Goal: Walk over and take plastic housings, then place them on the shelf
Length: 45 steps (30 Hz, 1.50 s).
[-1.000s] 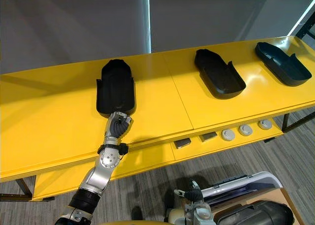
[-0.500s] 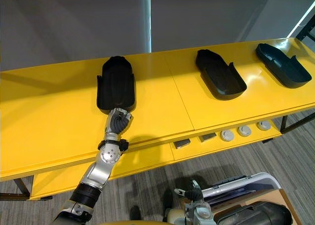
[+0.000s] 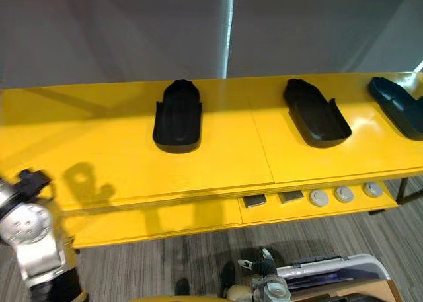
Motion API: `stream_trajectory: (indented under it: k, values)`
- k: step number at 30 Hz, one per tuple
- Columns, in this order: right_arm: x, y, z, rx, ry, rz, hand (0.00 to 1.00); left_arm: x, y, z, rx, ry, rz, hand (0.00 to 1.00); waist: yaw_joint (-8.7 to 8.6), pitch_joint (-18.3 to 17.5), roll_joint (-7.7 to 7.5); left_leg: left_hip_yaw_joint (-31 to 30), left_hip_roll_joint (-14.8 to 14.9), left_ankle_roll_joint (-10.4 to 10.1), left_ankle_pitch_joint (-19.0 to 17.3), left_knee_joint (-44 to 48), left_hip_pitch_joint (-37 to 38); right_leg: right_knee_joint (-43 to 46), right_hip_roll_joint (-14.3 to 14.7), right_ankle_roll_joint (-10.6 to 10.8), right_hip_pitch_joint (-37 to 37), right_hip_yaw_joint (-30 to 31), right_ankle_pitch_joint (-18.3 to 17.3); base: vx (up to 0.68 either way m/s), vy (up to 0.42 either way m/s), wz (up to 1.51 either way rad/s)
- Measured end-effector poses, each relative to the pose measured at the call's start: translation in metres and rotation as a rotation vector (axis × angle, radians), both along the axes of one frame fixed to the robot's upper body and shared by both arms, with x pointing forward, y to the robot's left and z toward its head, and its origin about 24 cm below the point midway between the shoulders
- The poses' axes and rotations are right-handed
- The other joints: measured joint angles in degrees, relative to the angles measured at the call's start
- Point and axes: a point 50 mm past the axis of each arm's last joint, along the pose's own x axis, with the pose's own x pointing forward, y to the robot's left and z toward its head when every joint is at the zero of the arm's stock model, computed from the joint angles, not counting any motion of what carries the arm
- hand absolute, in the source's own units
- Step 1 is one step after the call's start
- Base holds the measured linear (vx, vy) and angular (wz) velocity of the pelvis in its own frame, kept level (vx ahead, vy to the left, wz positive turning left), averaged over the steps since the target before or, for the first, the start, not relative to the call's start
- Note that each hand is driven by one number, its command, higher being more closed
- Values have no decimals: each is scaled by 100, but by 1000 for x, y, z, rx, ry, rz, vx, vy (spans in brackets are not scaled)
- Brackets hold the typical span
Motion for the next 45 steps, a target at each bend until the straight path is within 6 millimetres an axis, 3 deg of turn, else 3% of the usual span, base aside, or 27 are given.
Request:
stream_trajectory:
  k: [2,3,5,6,7,8,9,11,15,20,29,38,42,45]
  values:
    - [6,-1,4,-2,-24,-3,0,-16,14,-44,-115,205,47,100,150,-22,-28,-94,8,18,-16,1,-3,0,-7,4,47,-111,-52,-7,7,30]
    - [8,0,5,-2,-36,0,0,-22,16,-57,-153,268,51,100,168,-30,-32,-97,12,19,-17,3,-9,1,-7,4,52,-133,-63,5,5,17]
    - [21,2,14,-7,-94,21,0,-42,16,-114,-334,498,61,100,216,-88,-28,-92,31,24,-26,13,-15,6,-7,-2,68,-188,-99,21,7,10]
    - [24,3,16,-10,-107,30,0,-46,15,-128,-379,557,57,100,242,-89,-27,-80,39,31,-35,24,-8,28,-6,-3,72,-193,-113,31,12,3]
    - [28,5,19,-11,-125,39,0,-50,9,-154,-470,654,24,0,294,-89,-26,-55,56,47,-64,82,-8,106,-5,-12,68,-223,-167,32,9,5]
    - [31,7,21,-5,-137,43,0,-56,2,-179,-561,736,-4,0,306,-99,-41,-46,78,28,-124,157,-8,205,-5,-16,68,-251,-241,32,6,5]
    - [31,9,21,-1,-138,44,0,-60,-2,-191,-603,781,-16,0,302,-108,-50,-41,87,14,-121,193,0,244,-5,-10,76,-260,-265,40,3,6]
    - [33,14,22,8,-149,61,0,-68,-26,-233,-732,970,-142,0,299,-152,-79,-33,109,-5,-115,218,73,252,6,-8,154,-288,-308,66,1,4]
    - [33,15,22,9,-149,64,0,-70,-72,-272,-820,1181,-398,0,282,-163,-48,50,104,1,-112,191,122,240,6,2,159,-202,-316,27,22,-9]
    - [25,13,15,10,-100,47,0,-63,-91,-282,-754,1313,-540,0,146,-190,33,111,105,-15,-121,138,152,148,29,5,168,-127,-286,11,16,-9]
    - [24,8,14,3,-94,14,0,-38,-93,-276,-556,1391,-650,0,103,-162,84,323,114,-49,-151,104,260,8,89,18,158,163,-195,20,20,-15]
    - [26,5,15,-9,-102,-8,0,-35,-99,-275,-487,1429,-697,0,-45,-138,106,499,132,-45,-280,241,311,6,113,19,193,324,-180,0,18,-11]
    - [30,4,17,-6,-114,-17,0,-24,-103,-273,-462,1414,-723,0,-32,48,138,526,191,-61,-630,936,38,7,143,-2,222,397,-164,-35,7,-6]
    - [43,3,23,-24,-151,-18,0,-20,-104,-271,-458,1402,-723,0,3,110,141,-91,94,-55,-716,1321,-228,36,161,4,6,668,-59,-44,-4,-41]
